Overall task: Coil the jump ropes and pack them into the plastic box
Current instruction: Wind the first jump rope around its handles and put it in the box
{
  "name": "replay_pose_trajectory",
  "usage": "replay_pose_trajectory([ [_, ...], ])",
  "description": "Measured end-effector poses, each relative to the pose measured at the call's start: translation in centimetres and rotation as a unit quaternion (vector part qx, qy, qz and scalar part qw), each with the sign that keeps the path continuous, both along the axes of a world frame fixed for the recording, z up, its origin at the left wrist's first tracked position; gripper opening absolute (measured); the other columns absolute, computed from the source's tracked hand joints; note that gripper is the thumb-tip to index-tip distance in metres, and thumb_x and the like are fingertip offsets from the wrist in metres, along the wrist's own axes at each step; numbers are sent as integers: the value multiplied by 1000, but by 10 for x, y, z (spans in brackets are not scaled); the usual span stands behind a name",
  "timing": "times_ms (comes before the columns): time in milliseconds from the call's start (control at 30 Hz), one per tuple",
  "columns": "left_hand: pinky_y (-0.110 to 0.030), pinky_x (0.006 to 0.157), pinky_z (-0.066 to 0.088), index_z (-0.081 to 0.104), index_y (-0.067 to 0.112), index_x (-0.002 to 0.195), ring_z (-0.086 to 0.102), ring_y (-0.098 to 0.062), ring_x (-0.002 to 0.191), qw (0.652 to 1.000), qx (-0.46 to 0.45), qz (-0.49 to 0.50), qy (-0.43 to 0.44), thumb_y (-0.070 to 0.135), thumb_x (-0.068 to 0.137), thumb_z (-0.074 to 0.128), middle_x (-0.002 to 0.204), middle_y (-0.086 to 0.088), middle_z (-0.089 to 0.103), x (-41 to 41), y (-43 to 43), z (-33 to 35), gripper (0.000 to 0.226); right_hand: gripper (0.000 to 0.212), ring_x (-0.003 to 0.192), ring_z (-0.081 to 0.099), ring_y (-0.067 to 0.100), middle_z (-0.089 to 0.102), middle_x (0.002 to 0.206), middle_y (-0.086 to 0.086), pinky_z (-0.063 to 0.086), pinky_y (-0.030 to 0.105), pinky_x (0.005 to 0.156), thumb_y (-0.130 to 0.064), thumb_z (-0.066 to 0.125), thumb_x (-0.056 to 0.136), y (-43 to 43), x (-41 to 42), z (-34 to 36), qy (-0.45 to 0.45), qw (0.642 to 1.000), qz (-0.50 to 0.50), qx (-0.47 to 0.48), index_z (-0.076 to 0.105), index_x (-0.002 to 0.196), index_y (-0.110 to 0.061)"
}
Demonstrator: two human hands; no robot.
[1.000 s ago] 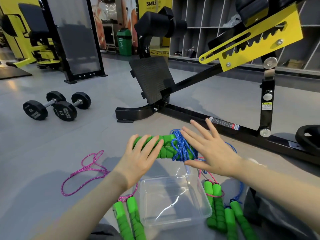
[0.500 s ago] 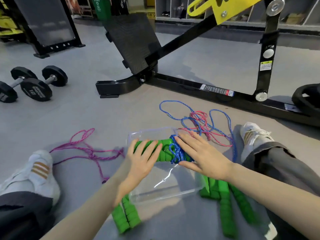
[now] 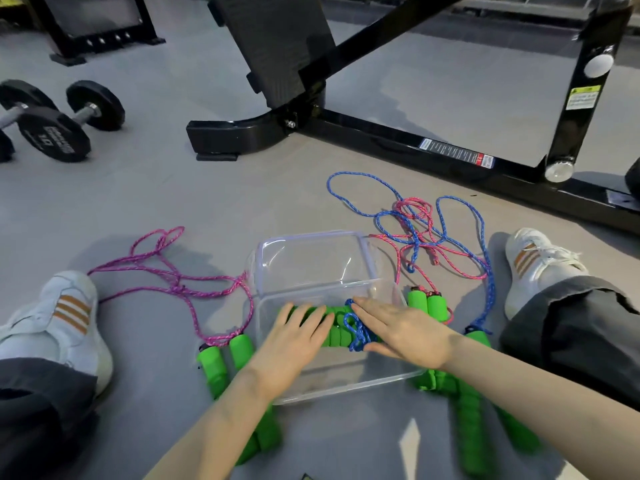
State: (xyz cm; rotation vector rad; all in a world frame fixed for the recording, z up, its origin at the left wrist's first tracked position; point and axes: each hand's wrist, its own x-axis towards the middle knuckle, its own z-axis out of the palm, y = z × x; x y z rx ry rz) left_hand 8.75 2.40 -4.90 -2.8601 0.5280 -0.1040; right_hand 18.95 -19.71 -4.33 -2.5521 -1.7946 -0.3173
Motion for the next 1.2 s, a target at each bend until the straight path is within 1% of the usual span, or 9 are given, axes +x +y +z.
replay_pose_trajectory([
  [267,-46,67,58,74,8,99,68,-28,76,994,-8,91,59,5,9,85,93,-7,70,18,-14,-9,91,69,98,68,21,67,115,14,57,27,71,-34,88,57,17,2,-19,-42,998,-42,27,66,114,-1],
  [367,-54,96,44,58,12,131,58,-27,116,979,3,162,121,16,47,86,133,-8,57,15,-29,5,89,73,105,65,23,64,121,14,57,29,77,-16,89,54,16,0,-19,-31,998,-58,12,62,120,-3],
  [433,-56,114,13,16,8,151,18,-31,145,977,8,155,146,3,86,56,159,-14,14,14,-29,2,77,77,112,62,26,60,127,15,55,30,82,-7,86,55,14,-1,-18,-19,999,-51,-5,57,127,-6],
  [533,-51,117,1,-4,7,152,1,-30,147,977,44,134,158,1,96,38,160,-16,-6,16,-26,2,70,70,117,57,31,55,134,13,55,34,81,-4,73,67,14,0,-15,1,999,-5,-32,52,133,-12],
  [600,-47,118,8,-8,7,151,3,-30,147,976,32,136,165,1,96,36,159,-18,-5,14,-25,0,71,51,113,60,28,59,129,8,58,31,76,-8,47,76,15,6,-14,-13,999,8,-49,60,125,-14],
  [667,-44,117,16,-11,7,151,5,-32,146,974,26,143,176,0,96,37,158,-21,-2,12,-24,-1,73,60,116,59,28,59,130,7,56,32,81,-10,26,75,15,10,-16,-25,997,0,-73,61,124,-12],
  [767,-45,116,15,-14,5,150,4,-32,145,974,26,135,180,5,97,34,158,-20,-3,12,-22,-6,71,59,128,47,30,48,141,11,49,37,94,-17,24,81,14,11,-24,-23,994,-14,-109,49,134,-6],
  [933,-47,118,8,-13,4,150,-4,-29,147,976,17,121,182,10,98,34,159,-16,-8,11,-23,-7,69,54,117,58,26,57,132,9,54,31,84,-21,57,72,15,14,-22,-19,993,3,-115,60,125,-10],
  [1200,-44,118,12,-10,14,152,-1,-29,147,965,-63,169,192,-3,94,42,160,-9,-9,14,-22,-5,80,63,120,55,25,57,131,8,47,38,93,-42,13,98,16,7,-20,4,983,-50,-176,59,126,-11],
])
